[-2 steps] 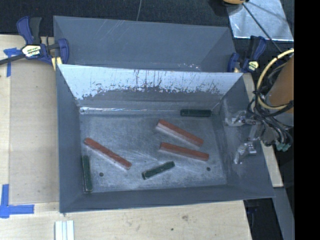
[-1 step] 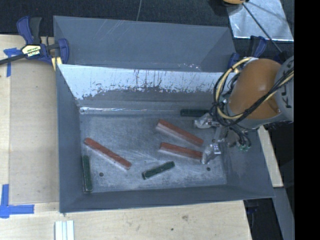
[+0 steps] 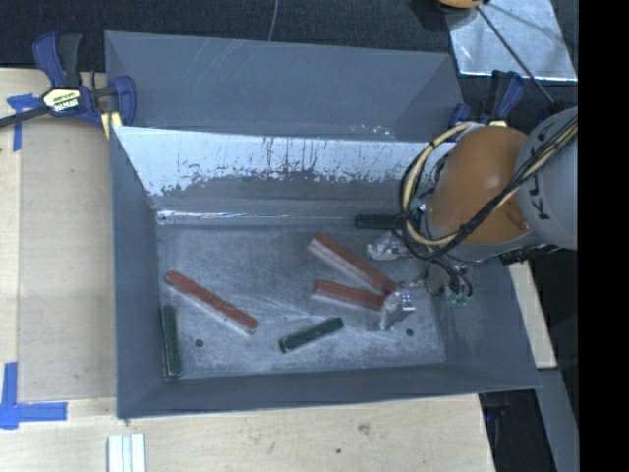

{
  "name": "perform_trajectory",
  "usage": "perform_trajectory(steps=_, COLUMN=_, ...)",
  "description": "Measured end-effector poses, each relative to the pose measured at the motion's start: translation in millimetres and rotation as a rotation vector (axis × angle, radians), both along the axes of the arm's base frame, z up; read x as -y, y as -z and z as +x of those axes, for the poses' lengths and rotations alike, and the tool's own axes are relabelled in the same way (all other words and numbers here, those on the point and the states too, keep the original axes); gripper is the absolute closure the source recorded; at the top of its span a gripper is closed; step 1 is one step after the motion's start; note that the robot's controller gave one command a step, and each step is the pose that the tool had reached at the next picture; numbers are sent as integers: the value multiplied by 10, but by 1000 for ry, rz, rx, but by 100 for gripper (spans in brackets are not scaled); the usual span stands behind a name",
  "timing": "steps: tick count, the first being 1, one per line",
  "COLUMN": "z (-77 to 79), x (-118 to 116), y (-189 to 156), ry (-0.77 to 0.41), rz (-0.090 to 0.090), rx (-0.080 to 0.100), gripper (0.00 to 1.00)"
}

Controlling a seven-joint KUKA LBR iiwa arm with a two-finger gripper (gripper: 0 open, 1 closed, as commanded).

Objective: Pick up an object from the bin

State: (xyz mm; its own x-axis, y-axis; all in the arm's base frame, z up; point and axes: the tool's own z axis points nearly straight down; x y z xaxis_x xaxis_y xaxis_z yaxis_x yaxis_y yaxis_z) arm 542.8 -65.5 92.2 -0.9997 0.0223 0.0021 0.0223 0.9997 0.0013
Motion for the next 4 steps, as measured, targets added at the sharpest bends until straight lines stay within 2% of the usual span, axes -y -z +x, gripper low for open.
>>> perform_trajectory(steps=1, z=291, x=-337, y=-94, ry=80, rz=-2, rx=6, gripper=0)
perform_trajectory(steps=2, z=194, x=-423, y=202, ry=68, rz=-2, rx=10, gripper=0)
perform_trajectory(steps=3, z=259, x=-591, y=140, ry=197, rz=-5, rx=29, gripper=100)
perform_trajectory(steps=4, z=259, x=-591, y=140, ry=198, rz=-5, rx=29, gripper=100)
